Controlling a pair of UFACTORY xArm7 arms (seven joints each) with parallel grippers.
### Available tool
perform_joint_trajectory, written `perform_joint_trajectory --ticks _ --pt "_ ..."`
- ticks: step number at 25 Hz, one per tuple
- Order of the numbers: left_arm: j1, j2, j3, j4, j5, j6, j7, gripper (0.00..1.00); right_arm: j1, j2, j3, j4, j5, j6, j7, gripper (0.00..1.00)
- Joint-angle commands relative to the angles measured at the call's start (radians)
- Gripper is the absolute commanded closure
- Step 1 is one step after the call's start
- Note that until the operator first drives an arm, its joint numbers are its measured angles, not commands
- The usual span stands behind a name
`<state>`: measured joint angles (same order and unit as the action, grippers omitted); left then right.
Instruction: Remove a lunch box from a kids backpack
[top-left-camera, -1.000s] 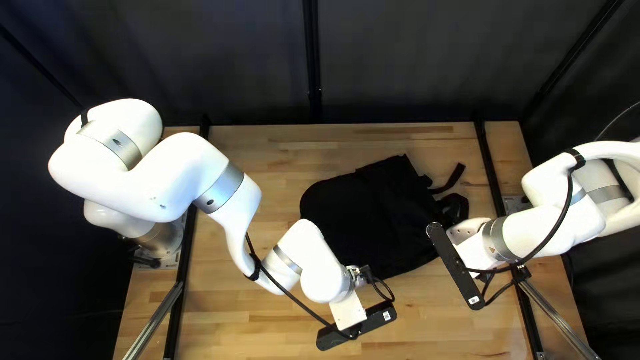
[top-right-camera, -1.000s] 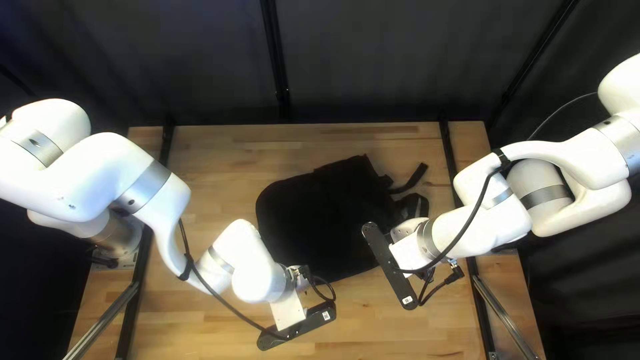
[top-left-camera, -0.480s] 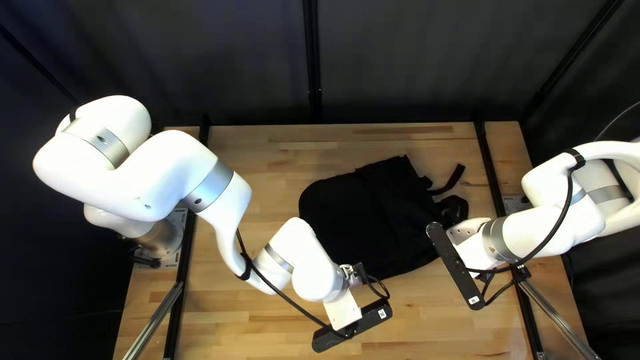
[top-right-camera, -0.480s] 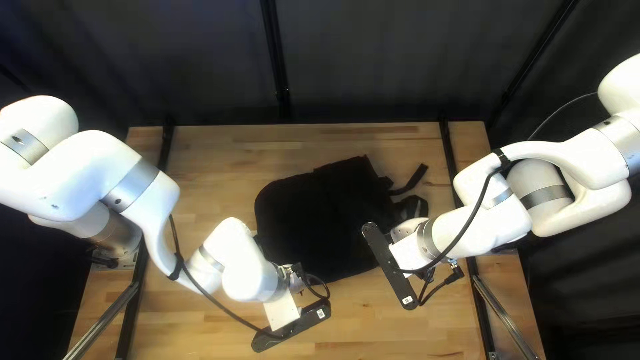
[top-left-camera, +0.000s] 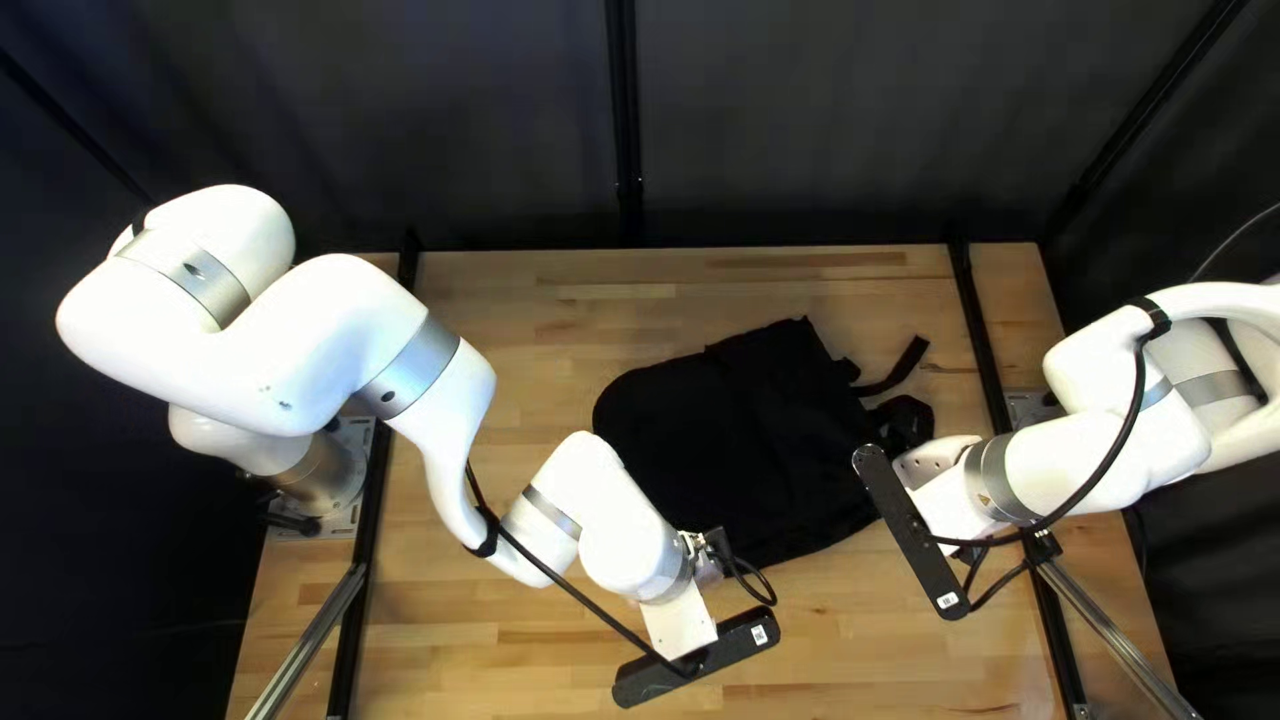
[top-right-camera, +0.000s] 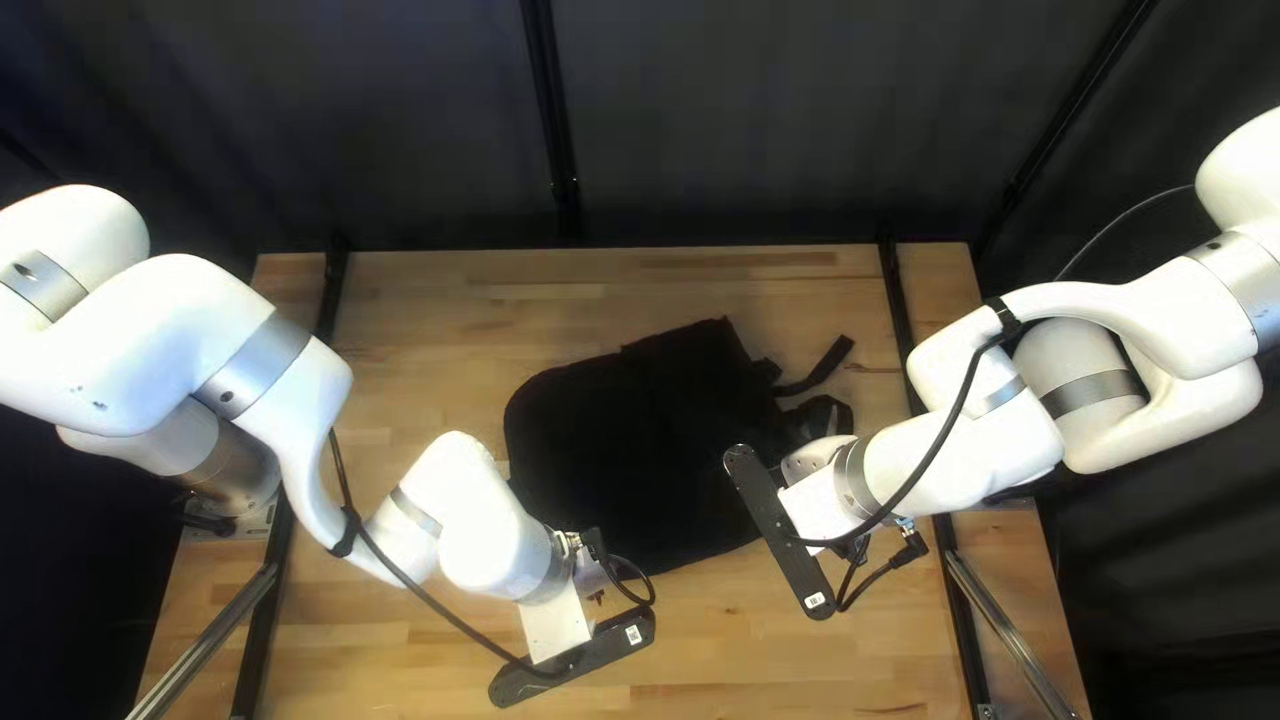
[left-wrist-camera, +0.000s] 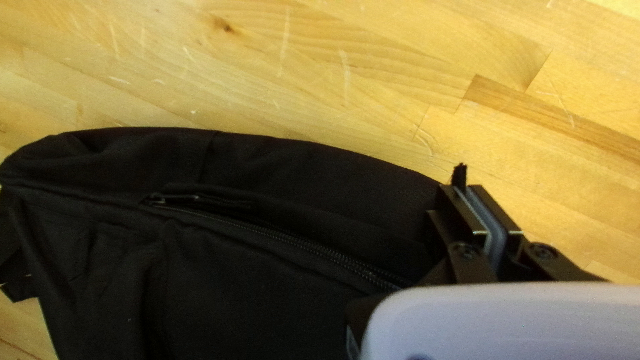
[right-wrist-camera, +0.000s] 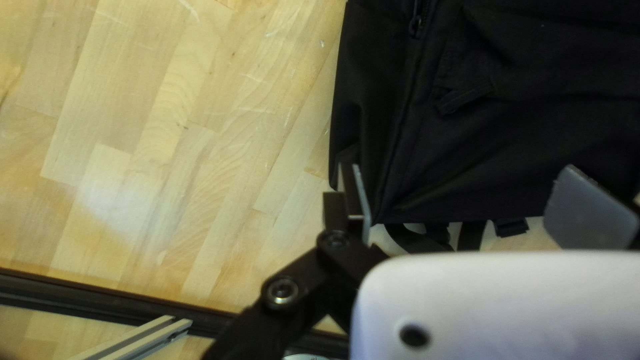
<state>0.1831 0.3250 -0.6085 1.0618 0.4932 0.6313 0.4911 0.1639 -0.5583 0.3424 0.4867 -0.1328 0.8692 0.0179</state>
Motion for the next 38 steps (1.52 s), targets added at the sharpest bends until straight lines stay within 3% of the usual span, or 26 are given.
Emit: perform_joint_trajectory --ticks 1,19,24,28,38 --pt "0.000 0.000 0.000 0.000 0.000 0.000 0.000 1.00 0.000 0.000 0.000 0.000 0.000 0.000 0.000 0.00" --pt "0.014 0.000 -0.012 -0.005 -0.025 -0.010 0.023 1.00 0.000 0.000 0.000 0.000 0.000 0.000 0.000 0.00" --pt "0.042 0.015 -0.051 0.051 -0.080 0.039 0.150 1.00 -0.011 0.032 0.127 -0.001 -0.094 -0.049 0.107 0.00" --pt "0.038 0.058 -0.044 0.095 -0.059 0.043 0.193 1.00 -0.102 0.170 0.313 0.049 -0.301 -0.082 0.308 0.00" --pt "0.026 0.056 -0.046 0.117 -0.035 0.052 0.213 1.00 -0.213 0.349 0.463 0.130 -0.616 -0.002 0.553 0.00"
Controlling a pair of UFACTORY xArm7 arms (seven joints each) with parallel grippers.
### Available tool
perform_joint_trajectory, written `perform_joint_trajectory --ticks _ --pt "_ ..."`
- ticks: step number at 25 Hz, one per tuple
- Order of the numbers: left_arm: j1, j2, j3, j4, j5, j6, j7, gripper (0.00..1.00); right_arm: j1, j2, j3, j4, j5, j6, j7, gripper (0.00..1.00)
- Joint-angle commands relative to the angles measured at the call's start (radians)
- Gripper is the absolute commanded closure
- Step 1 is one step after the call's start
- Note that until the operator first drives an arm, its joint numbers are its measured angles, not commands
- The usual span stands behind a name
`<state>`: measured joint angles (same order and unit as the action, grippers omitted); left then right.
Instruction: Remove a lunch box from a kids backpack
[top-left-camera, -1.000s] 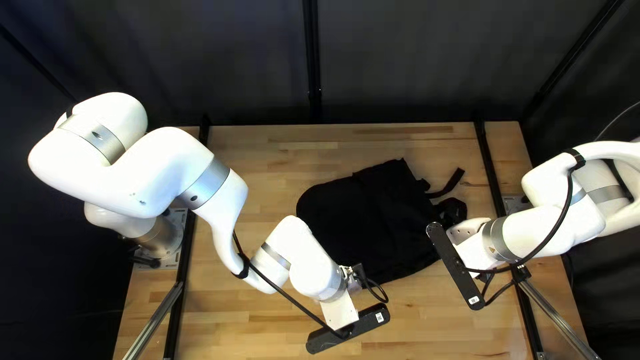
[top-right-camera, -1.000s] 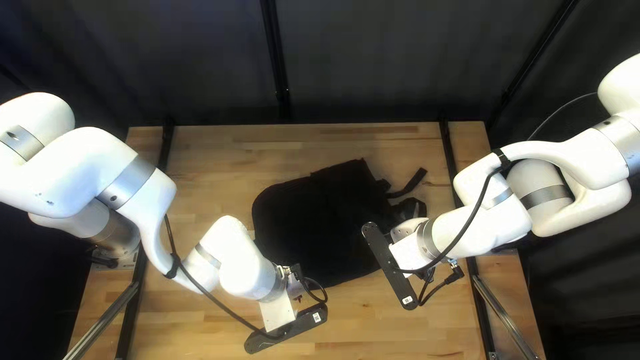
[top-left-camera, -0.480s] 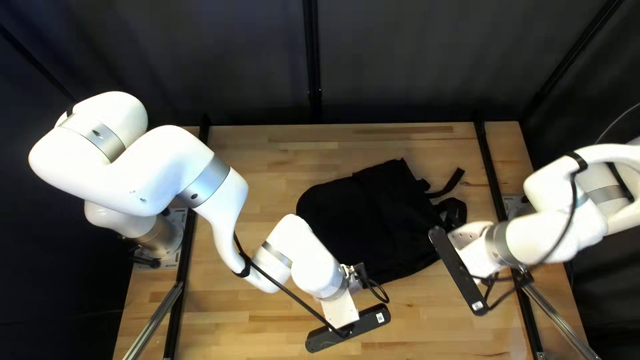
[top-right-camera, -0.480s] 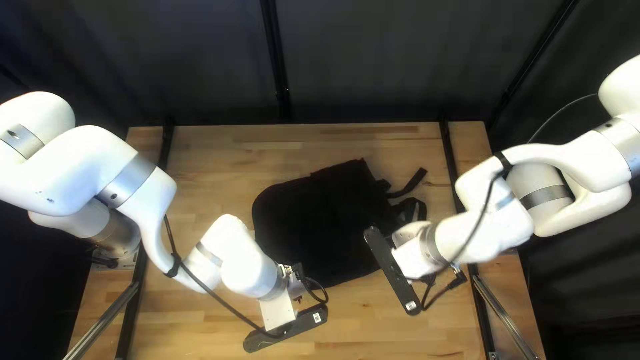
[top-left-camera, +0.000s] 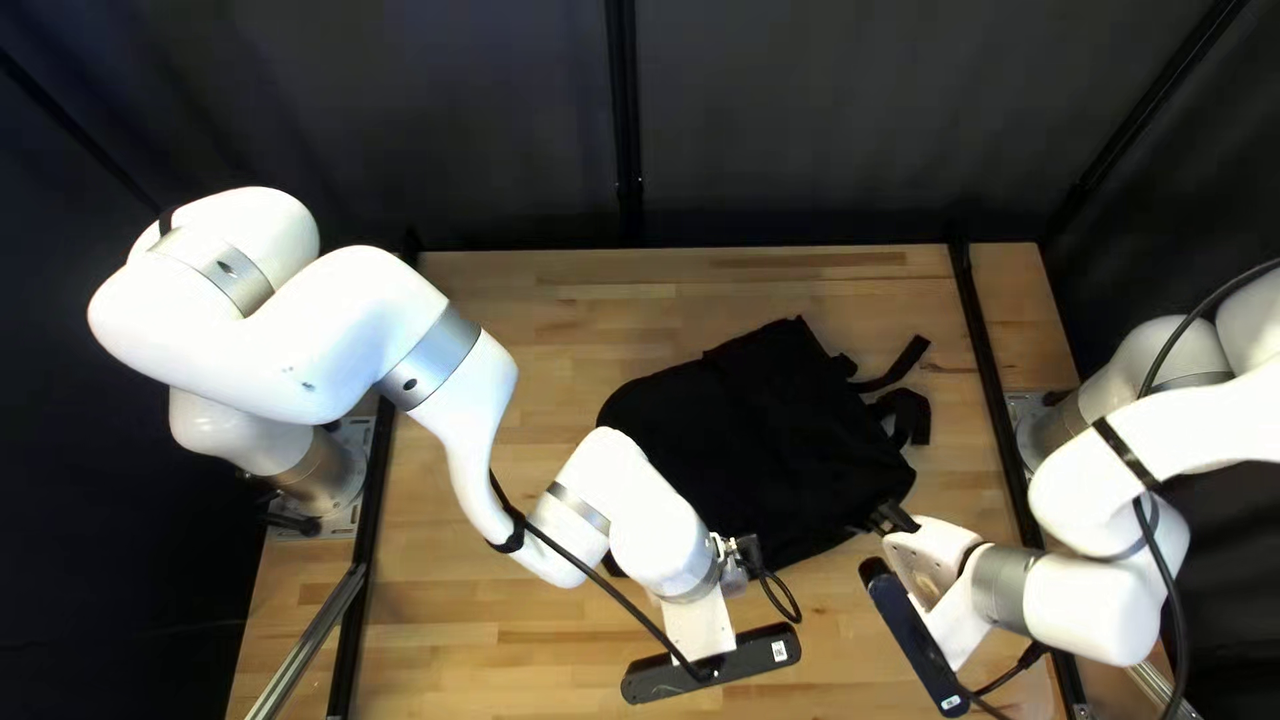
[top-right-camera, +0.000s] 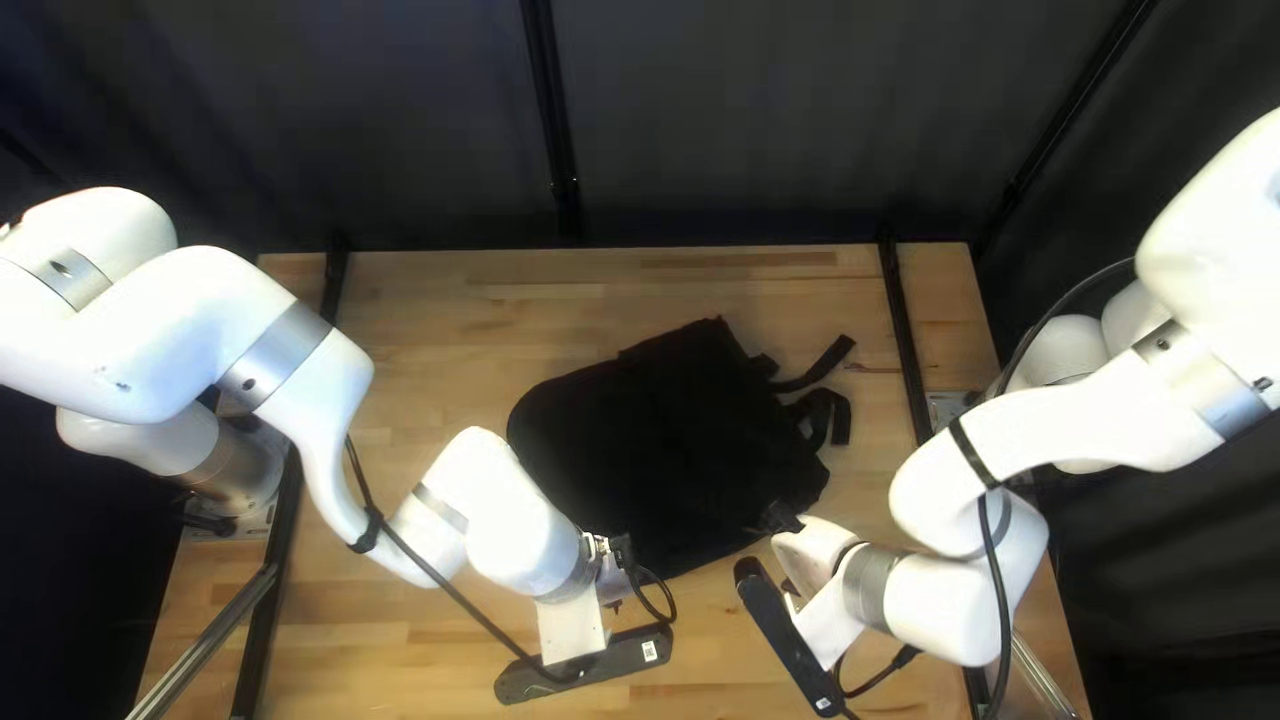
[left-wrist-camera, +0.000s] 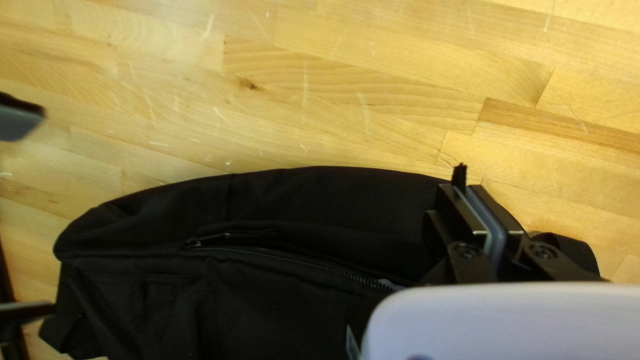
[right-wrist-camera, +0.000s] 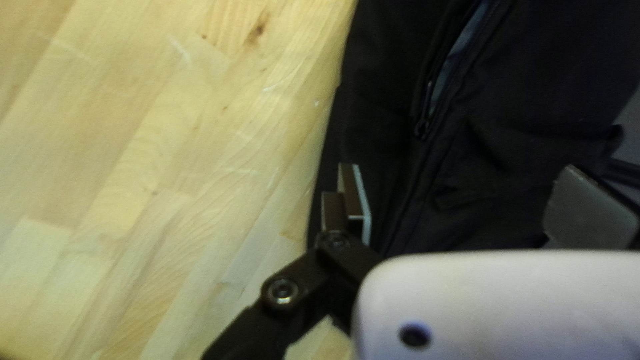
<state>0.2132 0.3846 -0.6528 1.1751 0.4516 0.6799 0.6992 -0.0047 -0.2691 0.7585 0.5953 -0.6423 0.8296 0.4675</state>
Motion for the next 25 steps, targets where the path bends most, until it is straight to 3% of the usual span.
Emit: perform_joint_trajectory --ticks 1,9,21,22,23,25 --pt "-0.006 -0.004 -0.002 0.005 0.008 0.003 0.006 1.00 -0.051 0.071 0.052 0.026 -0.124 0.047 0.123 0.00" --pt "-0.019 0.007 0.003 0.017 0.039 -0.006 0.018 1.00 -0.110 0.257 0.047 0.101 -0.347 0.103 0.315 0.00" --pt "-0.023 0.026 0.017 0.011 0.077 -0.049 0.027 1.00 -0.156 0.319 -0.008 0.073 -0.506 -0.020 0.482 0.01" --pt "-0.024 0.026 0.018 0.010 0.080 -0.051 0.025 1.00 -0.158 0.317 -0.009 0.073 -0.506 -0.024 0.482 0.13" --pt "-0.025 0.028 0.020 0.012 0.083 -0.052 0.024 1.00 -0.159 0.314 -0.010 0.074 -0.506 -0.027 0.481 0.17" --pt "-0.028 0.031 0.023 0.015 0.089 -0.054 0.023 1.00 -0.162 0.304 -0.011 0.070 -0.505 -0.035 0.479 0.94"
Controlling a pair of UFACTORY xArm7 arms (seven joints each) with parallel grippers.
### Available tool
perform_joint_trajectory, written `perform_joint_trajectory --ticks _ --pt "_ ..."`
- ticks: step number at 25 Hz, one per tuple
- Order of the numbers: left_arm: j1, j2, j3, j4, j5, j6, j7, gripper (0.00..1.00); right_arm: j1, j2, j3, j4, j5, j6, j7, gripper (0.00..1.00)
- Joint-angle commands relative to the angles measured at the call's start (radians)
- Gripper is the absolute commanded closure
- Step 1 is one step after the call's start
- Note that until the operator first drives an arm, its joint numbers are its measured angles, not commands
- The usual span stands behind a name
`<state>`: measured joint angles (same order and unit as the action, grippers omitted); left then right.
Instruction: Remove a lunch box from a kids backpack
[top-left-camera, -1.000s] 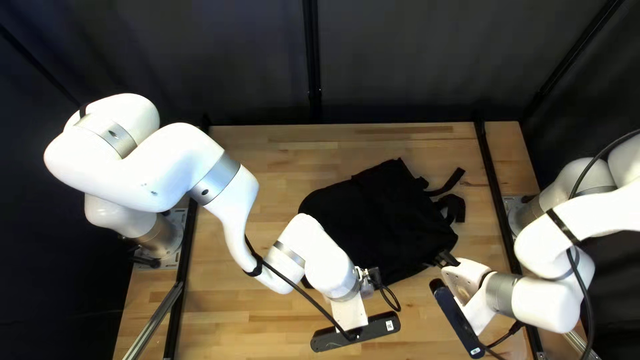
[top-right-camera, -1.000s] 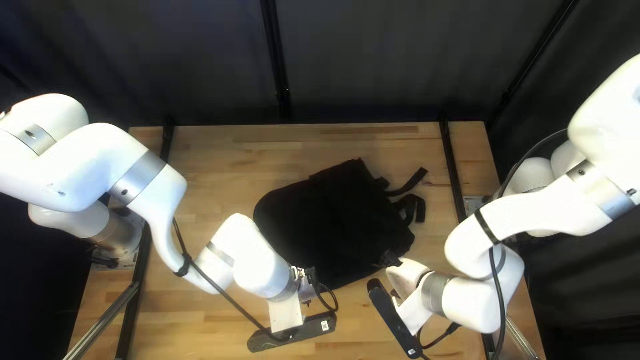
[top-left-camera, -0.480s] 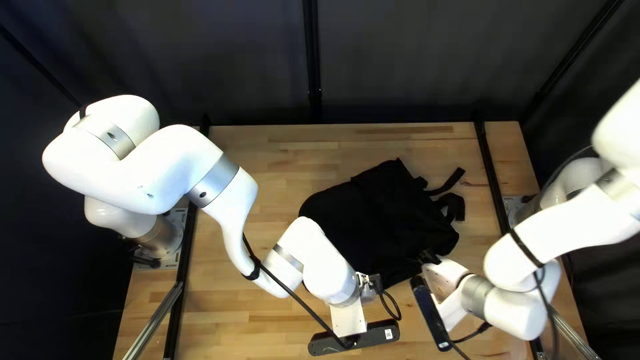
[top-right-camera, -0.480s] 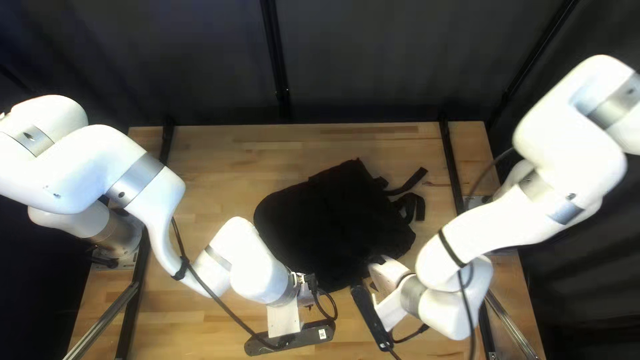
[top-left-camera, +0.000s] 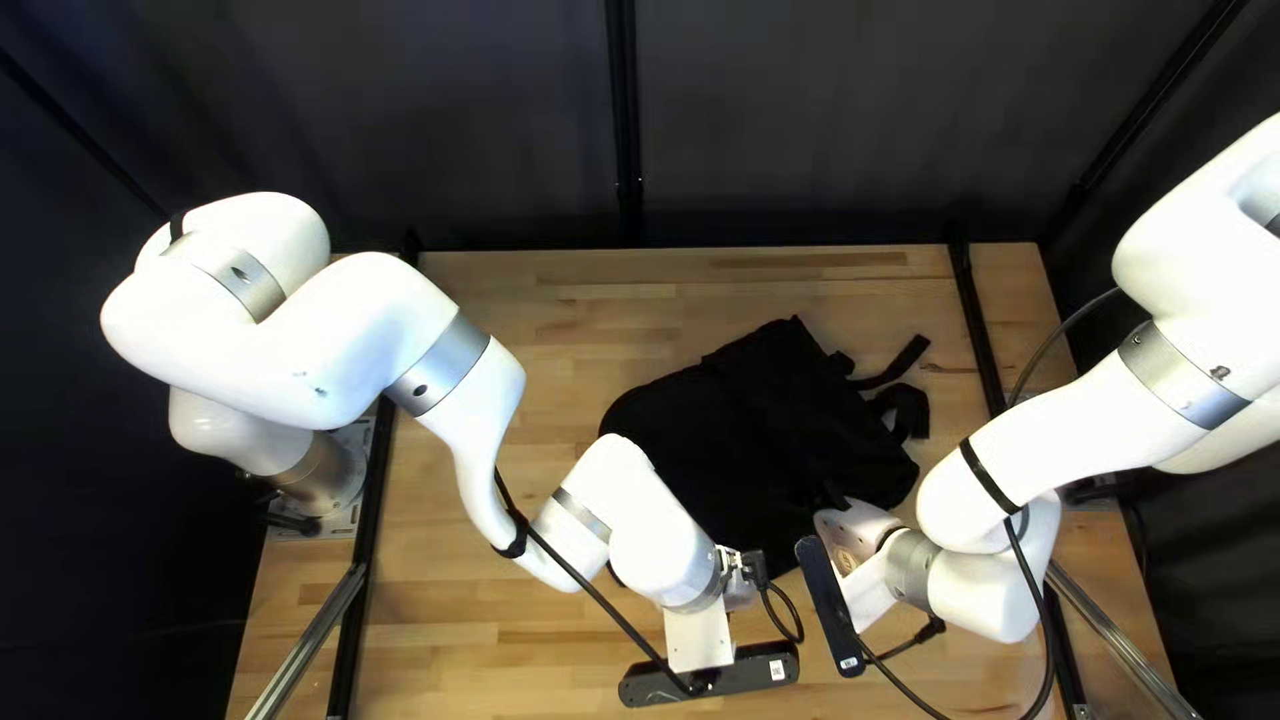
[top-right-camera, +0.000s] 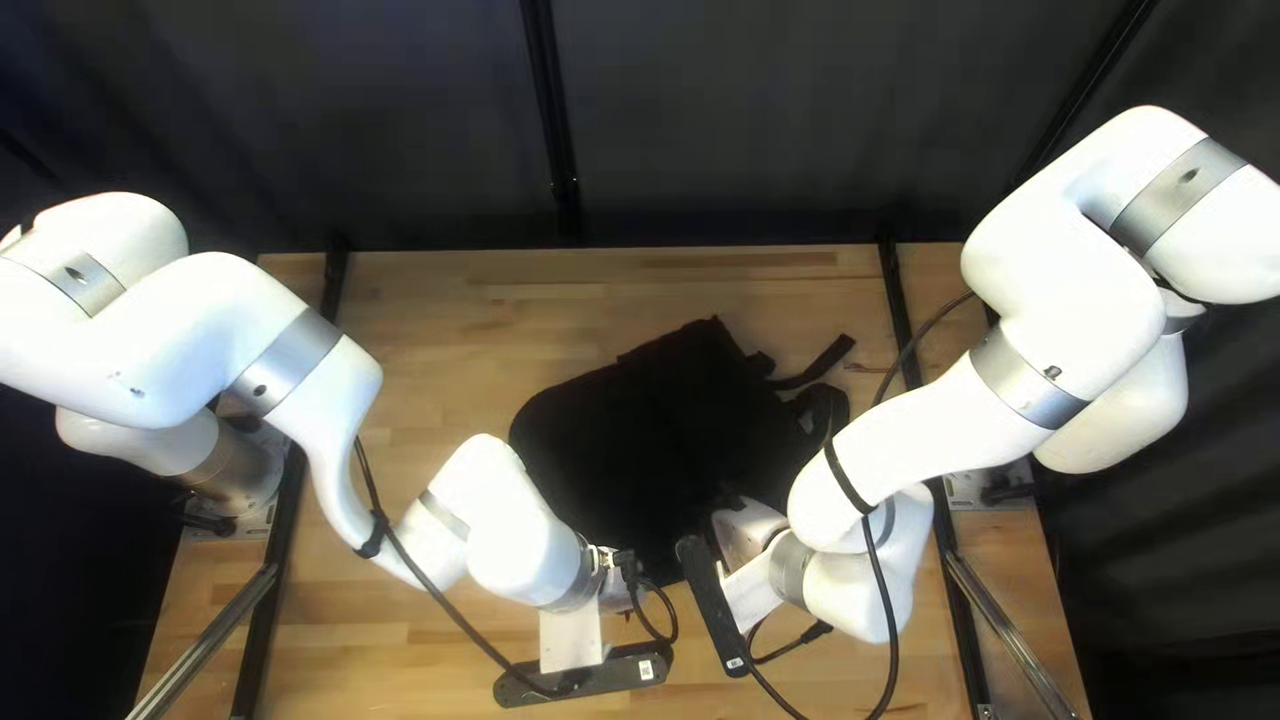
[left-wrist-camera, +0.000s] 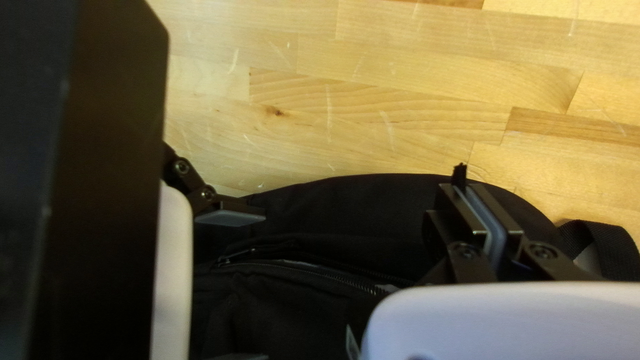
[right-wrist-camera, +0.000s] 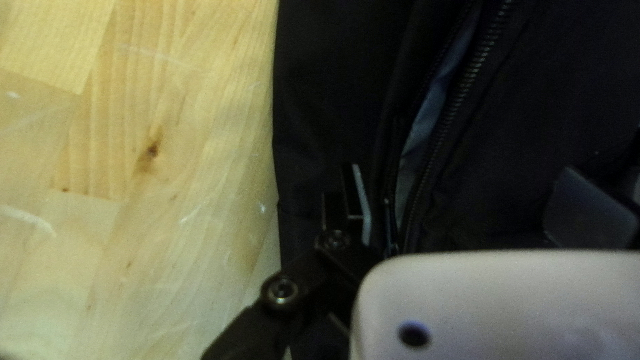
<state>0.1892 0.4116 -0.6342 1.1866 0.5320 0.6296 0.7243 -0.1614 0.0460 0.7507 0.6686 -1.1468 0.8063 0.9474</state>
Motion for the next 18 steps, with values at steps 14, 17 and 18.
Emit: perform_joint_trajectory --ticks 14,17,18 --pt "-0.015 0.003 0.012 0.001 0.038 -0.020 -0.004 1.00 -0.003 -0.098 -0.006 -0.054 0.056 -0.042 -0.040 1.00" --pt "-0.001 0.001 0.004 0.012 0.022 -0.004 0.023 1.00 0.006 -0.105 0.000 -0.049 0.084 -0.039 -0.062 1.00" --pt "0.013 -0.005 -0.003 0.011 0.007 0.002 0.044 1.00 0.006 -0.101 0.000 -0.046 0.084 -0.040 -0.065 1.00"
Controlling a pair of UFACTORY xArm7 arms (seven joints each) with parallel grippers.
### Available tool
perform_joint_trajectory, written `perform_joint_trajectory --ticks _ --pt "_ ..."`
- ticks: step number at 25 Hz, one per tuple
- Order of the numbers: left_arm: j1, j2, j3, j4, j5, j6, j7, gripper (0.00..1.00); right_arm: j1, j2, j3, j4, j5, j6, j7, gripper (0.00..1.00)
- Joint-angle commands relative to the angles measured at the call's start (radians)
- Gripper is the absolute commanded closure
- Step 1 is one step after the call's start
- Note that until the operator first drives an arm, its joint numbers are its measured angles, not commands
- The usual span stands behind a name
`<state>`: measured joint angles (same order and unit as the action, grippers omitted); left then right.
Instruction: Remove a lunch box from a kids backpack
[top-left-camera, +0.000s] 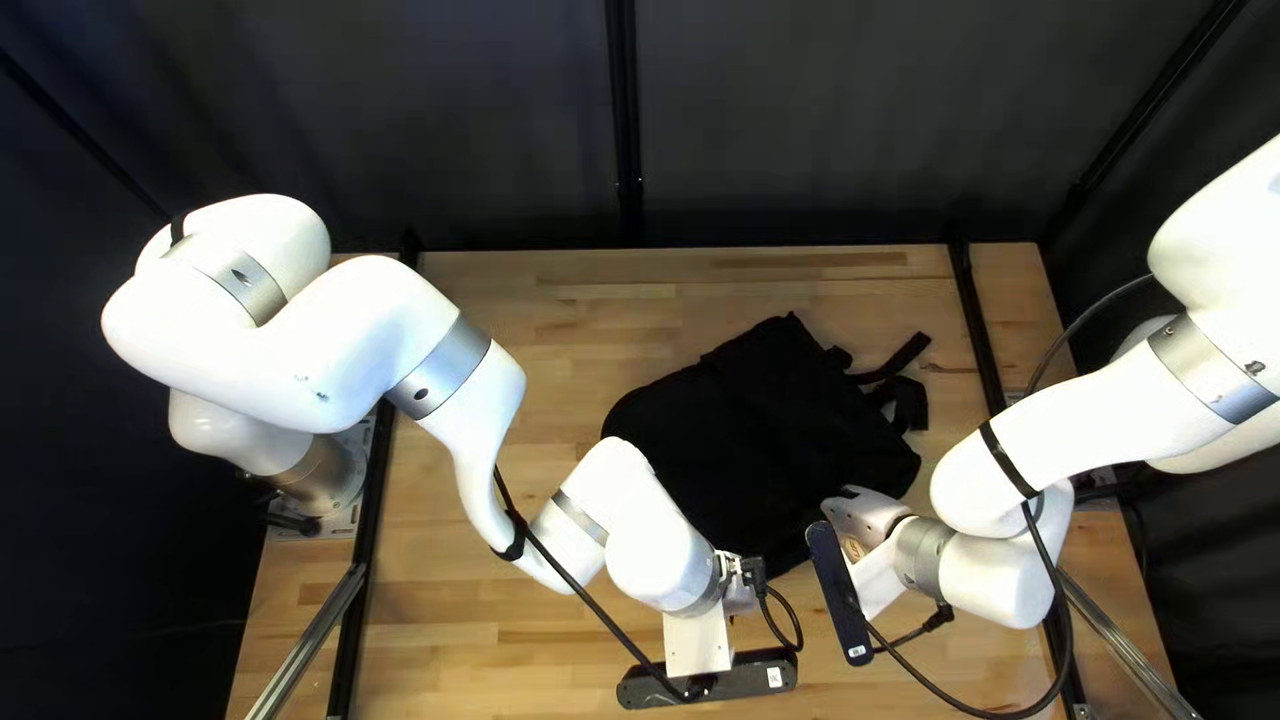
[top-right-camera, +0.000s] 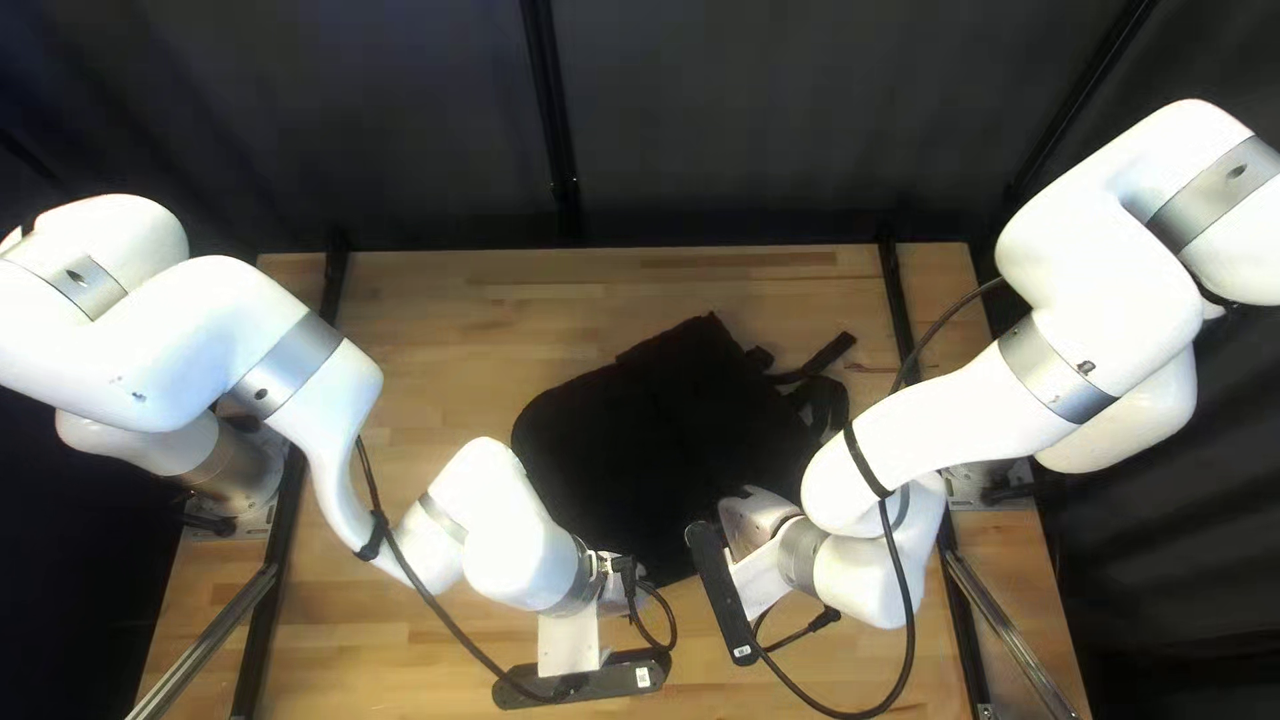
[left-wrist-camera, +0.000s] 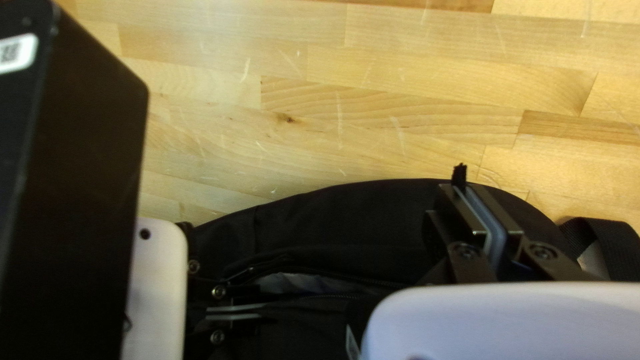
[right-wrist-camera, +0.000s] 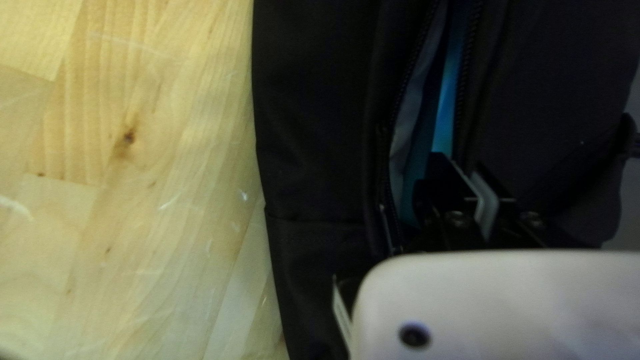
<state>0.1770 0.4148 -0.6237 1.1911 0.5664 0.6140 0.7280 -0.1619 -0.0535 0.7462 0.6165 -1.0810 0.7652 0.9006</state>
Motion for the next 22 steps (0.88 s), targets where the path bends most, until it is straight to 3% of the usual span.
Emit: perform_joint_trajectory --ticks 1,10,22 --pt "0.041 -0.014 -0.020 0.004 -0.044 0.020 0.063 1.00 0.007 0.000 0.005 0.005 0.017 -0.006 -0.023 1.00" --pt "0.132 -0.067 -0.063 -0.058 -0.134 0.010 0.178 1.00 0.014 -0.041 -0.001 -0.019 0.042 -0.055 -0.077 1.00" --pt "0.149 -0.085 -0.072 -0.088 -0.152 -0.002 0.190 1.00 0.011 -0.056 -0.015 -0.033 0.051 -0.096 -0.114 1.00"
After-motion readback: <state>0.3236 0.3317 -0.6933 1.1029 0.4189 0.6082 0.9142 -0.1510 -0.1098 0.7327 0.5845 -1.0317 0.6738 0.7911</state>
